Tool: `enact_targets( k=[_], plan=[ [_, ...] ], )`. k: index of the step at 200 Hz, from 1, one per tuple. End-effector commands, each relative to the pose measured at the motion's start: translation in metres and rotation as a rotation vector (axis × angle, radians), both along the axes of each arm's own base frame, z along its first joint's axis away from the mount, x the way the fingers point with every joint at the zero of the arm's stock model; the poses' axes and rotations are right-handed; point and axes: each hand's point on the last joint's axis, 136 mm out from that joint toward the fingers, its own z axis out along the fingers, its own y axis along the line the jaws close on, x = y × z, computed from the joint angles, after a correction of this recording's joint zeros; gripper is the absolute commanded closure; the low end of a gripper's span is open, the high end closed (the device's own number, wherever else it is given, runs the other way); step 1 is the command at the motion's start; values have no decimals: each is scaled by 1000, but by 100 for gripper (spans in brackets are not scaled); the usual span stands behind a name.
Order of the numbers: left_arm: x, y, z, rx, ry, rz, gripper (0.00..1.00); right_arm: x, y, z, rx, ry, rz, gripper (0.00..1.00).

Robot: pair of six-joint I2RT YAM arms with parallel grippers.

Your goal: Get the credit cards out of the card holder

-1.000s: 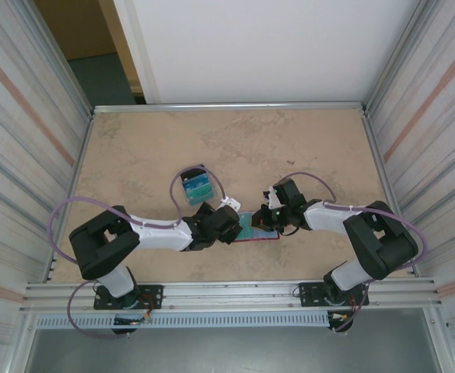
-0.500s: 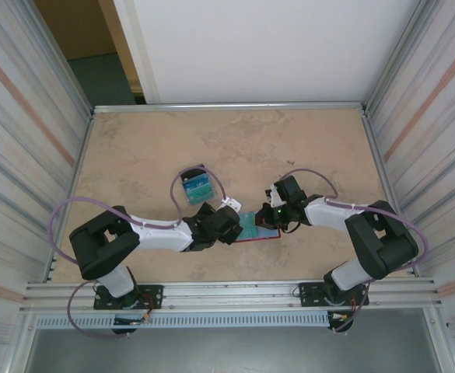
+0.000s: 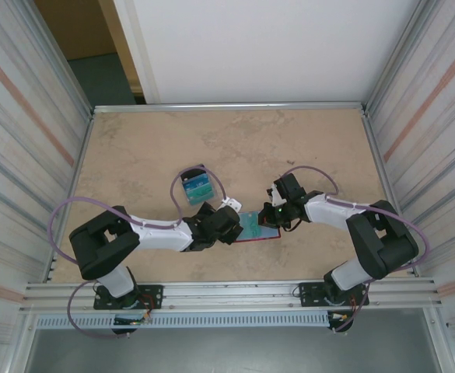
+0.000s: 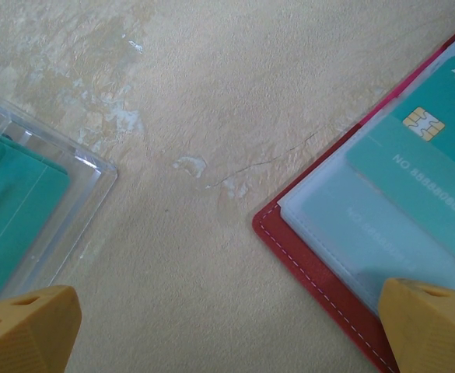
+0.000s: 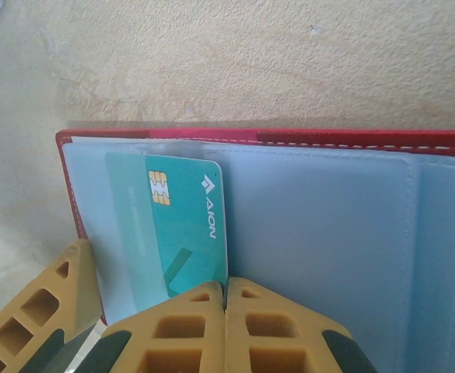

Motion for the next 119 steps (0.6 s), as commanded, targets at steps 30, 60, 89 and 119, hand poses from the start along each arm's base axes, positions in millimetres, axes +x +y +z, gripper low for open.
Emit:
enact_targets(
  k=[30,60,89,119],
  plan=[
    [1,-13,23,8,-39,-65,1,3,-12,-5,-65,6,-15,95],
    [3,-30,31,-27,-52,-111,1,4,-11,-5,-60,7,-18,95],
    [8,-41,25,-15,-48,-131,1,3,-10,-7,-55,15,-18,96],
    [11,-48,18,-1,-39,-146,1,3,-9,-8,-53,23,-16,95]
  ],
)
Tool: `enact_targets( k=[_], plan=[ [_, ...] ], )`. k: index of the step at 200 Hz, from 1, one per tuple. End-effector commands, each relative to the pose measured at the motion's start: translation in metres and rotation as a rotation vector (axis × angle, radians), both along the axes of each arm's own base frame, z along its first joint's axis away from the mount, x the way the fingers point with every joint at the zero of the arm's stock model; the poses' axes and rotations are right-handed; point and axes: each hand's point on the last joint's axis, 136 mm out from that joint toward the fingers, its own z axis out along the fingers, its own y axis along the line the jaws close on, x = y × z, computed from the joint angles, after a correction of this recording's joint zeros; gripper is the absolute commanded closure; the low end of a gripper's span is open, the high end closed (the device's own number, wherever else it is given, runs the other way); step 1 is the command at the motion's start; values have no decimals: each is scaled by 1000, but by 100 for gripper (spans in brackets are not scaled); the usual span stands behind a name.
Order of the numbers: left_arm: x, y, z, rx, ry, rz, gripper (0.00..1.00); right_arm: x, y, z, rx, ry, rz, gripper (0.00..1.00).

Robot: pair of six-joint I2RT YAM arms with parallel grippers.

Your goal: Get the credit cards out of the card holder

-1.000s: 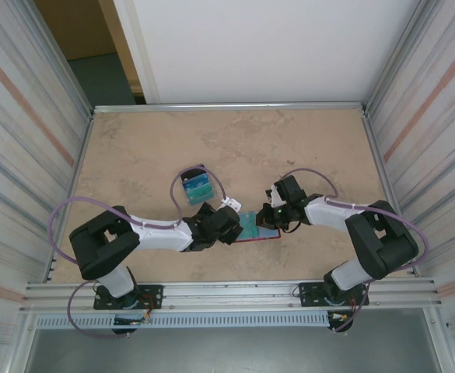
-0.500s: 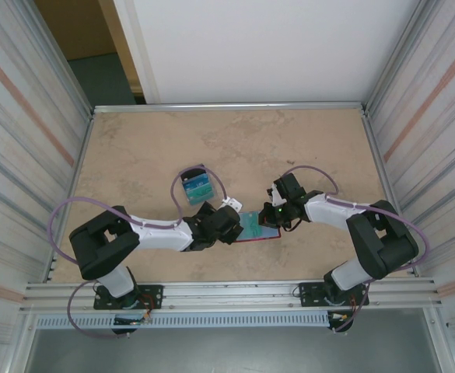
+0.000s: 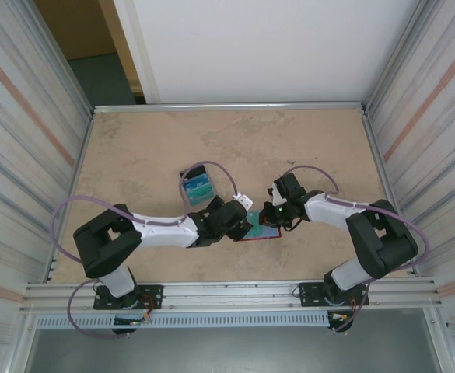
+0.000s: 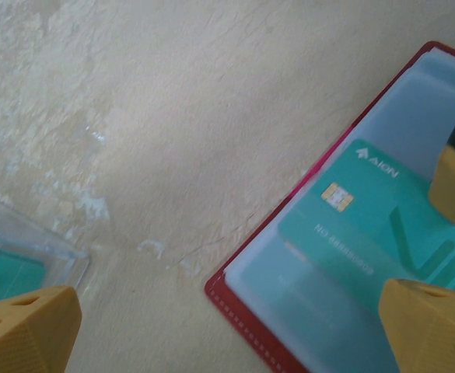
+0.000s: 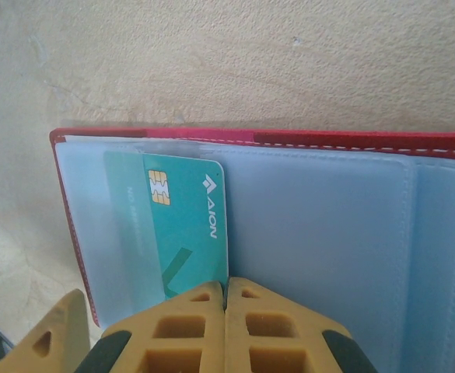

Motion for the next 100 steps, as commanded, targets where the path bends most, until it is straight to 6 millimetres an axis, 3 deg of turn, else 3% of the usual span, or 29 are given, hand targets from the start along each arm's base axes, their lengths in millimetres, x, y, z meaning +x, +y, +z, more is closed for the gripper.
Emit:
enact_targets(
  k=[1,100],
  plan=[
    [3,-11,-3,11,-3,-31,1,1,-7,-6,-42,20,-9,95],
    [1,-1,-23,44,43,-14,1,1,-14,-8,-60,29,-33,95]
  ],
)
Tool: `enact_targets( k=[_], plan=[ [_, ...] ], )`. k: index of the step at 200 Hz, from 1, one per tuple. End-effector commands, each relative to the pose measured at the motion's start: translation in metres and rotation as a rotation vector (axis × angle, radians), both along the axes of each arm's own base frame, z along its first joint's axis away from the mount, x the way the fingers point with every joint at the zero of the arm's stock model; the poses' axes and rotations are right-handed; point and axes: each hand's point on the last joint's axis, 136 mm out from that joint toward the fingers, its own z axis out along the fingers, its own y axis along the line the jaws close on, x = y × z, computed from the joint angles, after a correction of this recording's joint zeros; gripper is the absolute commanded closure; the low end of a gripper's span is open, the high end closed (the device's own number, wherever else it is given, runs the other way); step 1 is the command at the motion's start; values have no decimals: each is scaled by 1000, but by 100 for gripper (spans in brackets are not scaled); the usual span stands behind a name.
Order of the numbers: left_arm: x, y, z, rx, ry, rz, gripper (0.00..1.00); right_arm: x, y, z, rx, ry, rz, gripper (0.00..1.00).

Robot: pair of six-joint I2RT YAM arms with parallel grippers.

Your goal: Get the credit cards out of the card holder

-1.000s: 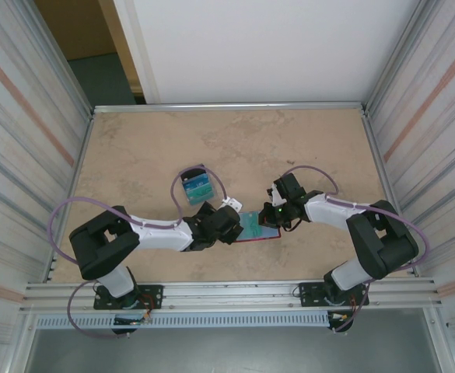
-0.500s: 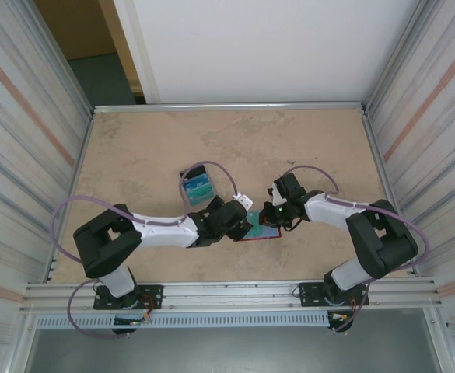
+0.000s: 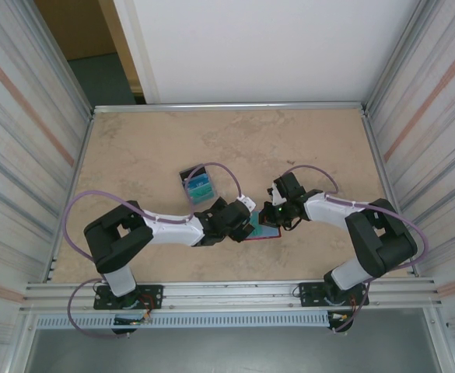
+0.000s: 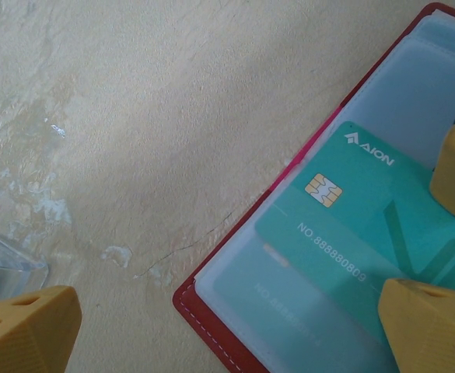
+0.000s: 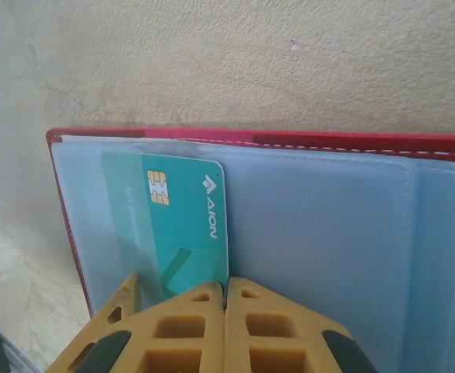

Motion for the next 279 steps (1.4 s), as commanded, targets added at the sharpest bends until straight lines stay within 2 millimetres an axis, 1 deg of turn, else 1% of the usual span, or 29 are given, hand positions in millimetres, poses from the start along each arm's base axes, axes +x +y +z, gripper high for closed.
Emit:
enact_targets(
  k=[1,69,142,169,200,230,279],
  plan=[
    [1,4,-5,17,11,8,1,-1,-14,-7,-60,27,-28,95],
    [1,8,-6,28,7,15,1,-2,-17,-4,-71,23,-24,95],
    [2,10,-4,28,4,21,1,-1,-26,1,-91,13,-30,95],
    [2,10,-5,28,6,19,1,1,-21,5,-64,12,-28,94],
    [2,8,-7,27,10,18,1,1,-10,11,13,10,-26,91],
    [1,9,-9,31,16,21,1,1,-1,20,81,-5,-26,87],
    [0,10,-12,32,23,23,1,-2,3,28,143,-32,-23,84]
  ],
)
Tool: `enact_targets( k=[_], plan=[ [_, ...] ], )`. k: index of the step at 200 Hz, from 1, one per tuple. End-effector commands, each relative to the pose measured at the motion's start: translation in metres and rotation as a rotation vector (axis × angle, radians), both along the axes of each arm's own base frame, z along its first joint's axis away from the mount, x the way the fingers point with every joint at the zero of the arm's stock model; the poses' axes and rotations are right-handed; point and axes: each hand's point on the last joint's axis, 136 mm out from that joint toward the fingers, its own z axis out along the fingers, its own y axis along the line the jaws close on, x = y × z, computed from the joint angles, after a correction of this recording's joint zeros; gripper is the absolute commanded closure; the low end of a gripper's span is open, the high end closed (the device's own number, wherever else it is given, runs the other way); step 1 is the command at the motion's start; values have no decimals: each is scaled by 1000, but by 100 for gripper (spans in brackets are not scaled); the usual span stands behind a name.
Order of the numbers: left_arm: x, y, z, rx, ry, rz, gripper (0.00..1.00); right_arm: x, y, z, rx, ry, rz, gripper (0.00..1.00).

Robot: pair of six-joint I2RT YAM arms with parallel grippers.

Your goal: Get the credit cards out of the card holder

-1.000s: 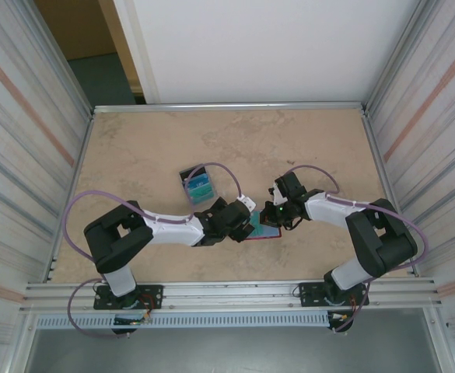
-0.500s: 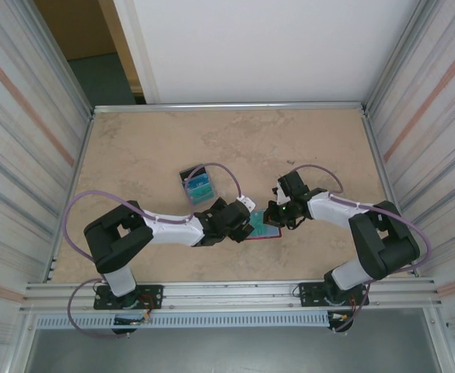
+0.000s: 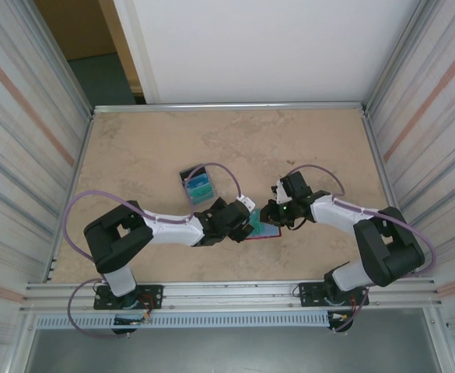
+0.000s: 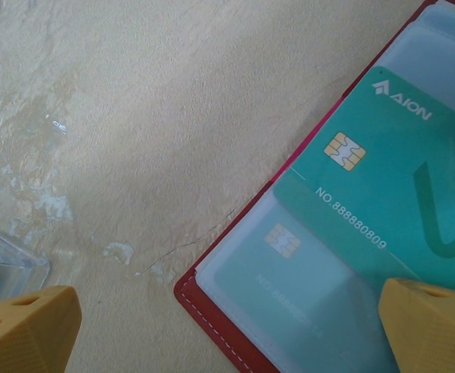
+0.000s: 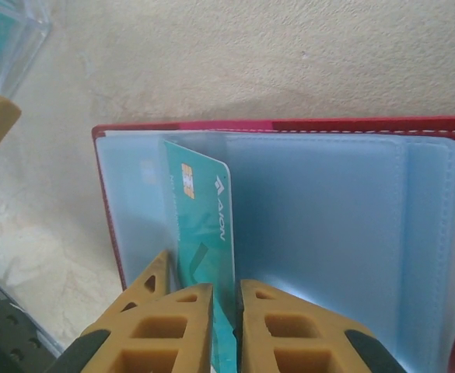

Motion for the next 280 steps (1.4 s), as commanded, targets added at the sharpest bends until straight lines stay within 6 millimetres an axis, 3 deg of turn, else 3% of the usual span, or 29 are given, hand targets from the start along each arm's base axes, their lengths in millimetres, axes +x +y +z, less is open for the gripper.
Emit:
enact_targets(
  k=[1,109,174,242,280],
  plan=[
    [-1,8,-10,27,21,16,1,-2,5,9,66,-9,-7,84],
    [-2,6,-9,16,26,15,1,-3,18,-2,172,-2,-14,84],
    [-2,9,-3,8,15,21,1,-2,-6,-7,-6,-13,-28,95],
    [-2,10,12,-29,3,29,1,2,-18,12,-95,-65,3,97],
    [0,10,36,-79,-30,38,1,3,-20,33,-101,-126,26,97]
  ],
)
